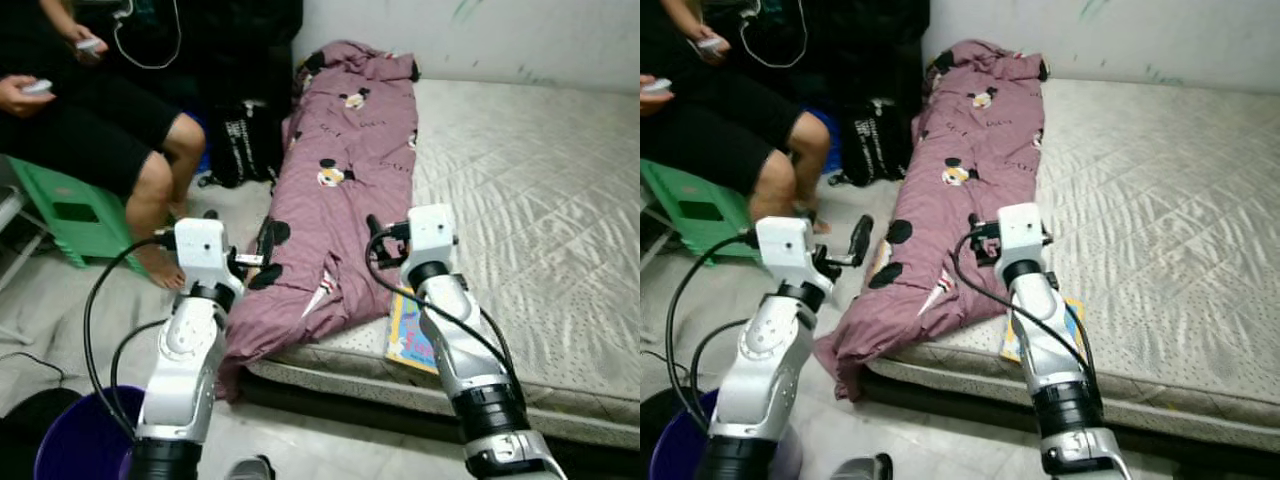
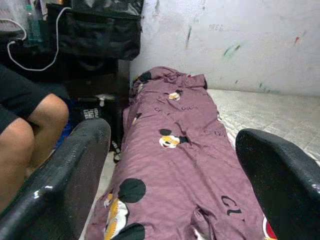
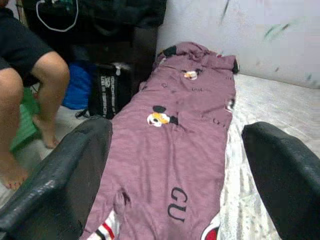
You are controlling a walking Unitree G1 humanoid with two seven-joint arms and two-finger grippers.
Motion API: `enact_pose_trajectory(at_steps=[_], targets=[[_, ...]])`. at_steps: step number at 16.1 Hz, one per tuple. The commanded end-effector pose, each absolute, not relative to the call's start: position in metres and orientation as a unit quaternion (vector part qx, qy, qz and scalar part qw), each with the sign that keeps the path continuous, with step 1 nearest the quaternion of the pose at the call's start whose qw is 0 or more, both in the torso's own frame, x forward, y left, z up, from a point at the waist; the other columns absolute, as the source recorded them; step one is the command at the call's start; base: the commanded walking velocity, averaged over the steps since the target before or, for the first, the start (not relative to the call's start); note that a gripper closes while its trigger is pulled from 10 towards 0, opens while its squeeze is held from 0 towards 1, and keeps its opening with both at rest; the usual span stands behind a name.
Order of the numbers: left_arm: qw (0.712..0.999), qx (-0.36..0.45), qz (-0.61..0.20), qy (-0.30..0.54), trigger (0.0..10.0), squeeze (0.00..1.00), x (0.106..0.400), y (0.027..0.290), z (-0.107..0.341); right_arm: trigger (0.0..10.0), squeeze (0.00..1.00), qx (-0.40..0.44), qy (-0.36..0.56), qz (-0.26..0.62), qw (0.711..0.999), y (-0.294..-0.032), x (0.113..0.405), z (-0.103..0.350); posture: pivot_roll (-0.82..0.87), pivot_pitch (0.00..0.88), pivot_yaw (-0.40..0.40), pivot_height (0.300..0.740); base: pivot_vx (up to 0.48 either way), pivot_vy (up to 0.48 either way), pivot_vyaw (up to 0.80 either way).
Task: Clean up the room
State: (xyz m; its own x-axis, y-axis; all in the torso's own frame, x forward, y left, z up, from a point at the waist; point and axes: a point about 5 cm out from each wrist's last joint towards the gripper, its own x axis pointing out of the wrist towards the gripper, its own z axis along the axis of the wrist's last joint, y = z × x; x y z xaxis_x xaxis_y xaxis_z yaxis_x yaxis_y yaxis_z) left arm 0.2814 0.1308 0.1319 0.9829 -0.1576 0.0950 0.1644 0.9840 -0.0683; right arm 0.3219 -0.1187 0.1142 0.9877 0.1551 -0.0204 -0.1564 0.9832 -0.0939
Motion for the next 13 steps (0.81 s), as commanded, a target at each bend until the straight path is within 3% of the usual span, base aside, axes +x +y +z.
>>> enact_pose_trajectory(at_steps=[1, 11, 13], targets=[[0.995, -0.037, -0.078, -0.049, 10.0, 0.0, 0.2831, 0.1348, 0.1338, 10.0, 0.0, -0.044, -0.002, 0.085, 0.995, -0.1138, 0.3246, 0.1191, -0.01, 0.0, 0.002, 0.74, 0.262, 0.0, 0.0], [0.995, -0.036, -0.081, -0.05, 10.0, 0.0, 0.285, 0.1346, 0.134, 10.0, 0.0, -0.042, -0.009, 0.08, 0.996, -0.1147, 0.3269, 0.1212, -0.01, 0.0, 0.001, 0.74, 0.265, 0.0, 0.0], [0.996, -0.026, -0.073, -0.042, 10.0, 0.0, 0.2854, 0.1349, 0.1324, 10.0, 0.0, -0.041, -0.01, 0.078, 0.996, -0.1151, 0.3271, 0.1215, -0.01, 0.0, 0.002, 0.74, 0.0, 0.0, 0.0]])
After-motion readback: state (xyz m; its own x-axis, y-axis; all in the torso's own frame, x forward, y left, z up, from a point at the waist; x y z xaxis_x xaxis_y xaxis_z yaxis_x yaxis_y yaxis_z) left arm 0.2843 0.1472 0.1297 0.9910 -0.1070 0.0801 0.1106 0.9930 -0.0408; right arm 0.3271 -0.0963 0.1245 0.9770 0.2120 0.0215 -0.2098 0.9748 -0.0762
